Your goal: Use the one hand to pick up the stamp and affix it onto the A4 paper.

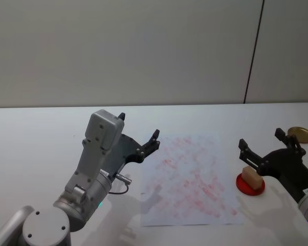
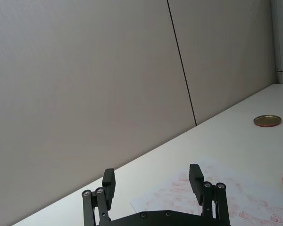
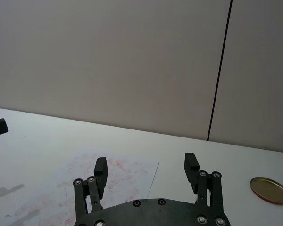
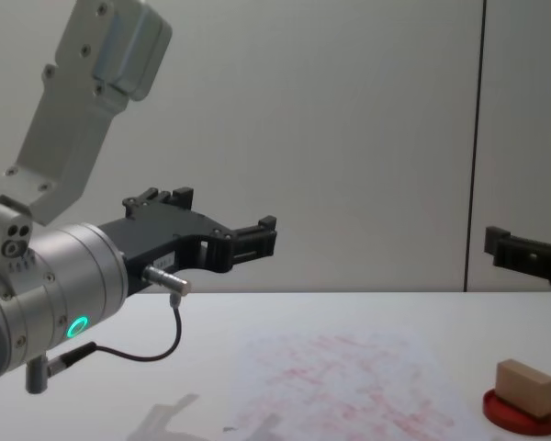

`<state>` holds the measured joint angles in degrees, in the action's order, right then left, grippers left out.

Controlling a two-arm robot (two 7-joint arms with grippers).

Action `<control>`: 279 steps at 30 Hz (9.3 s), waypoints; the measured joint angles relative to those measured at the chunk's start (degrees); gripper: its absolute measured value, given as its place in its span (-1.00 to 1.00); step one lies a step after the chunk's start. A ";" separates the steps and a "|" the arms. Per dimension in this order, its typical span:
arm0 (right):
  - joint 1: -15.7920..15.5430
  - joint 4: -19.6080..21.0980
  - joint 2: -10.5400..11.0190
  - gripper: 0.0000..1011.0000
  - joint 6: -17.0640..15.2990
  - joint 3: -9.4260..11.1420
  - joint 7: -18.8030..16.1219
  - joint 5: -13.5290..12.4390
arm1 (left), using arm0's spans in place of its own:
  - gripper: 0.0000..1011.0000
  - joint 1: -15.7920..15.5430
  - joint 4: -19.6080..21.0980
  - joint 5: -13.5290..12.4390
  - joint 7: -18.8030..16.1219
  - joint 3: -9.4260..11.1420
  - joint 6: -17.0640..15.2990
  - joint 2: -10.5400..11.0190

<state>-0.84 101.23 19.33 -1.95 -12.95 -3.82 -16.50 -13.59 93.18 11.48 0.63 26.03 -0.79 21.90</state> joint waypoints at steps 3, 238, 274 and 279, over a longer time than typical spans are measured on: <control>0.00 0.00 0.00 0.98 0.00 0.01 0.00 0.00 | 0.96 0.00 0.00 0.00 0.00 0.00 0.00 0.00; 23.52 -29.56 -11.57 -0.57 -1.32 -4.28 -15.98 10.80 | 0.96 0.00 0.00 0.00 0.00 0.00 0.00 0.00; 9.71 -16.99 -2.05 -0.57 -3.91 0.06 -13.95 7.02 | 0.96 0.00 0.00 0.00 0.00 0.00 0.00 0.00; 8.26 -15.80 -1.12 -0.57 -4.05 0.51 -13.64 6.40 | 0.96 0.00 0.00 0.00 0.00 0.00 0.00 0.00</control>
<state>7.42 85.43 18.21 -6.00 -12.44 -17.46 -10.10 -13.59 93.18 11.48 0.62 26.02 -0.80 21.90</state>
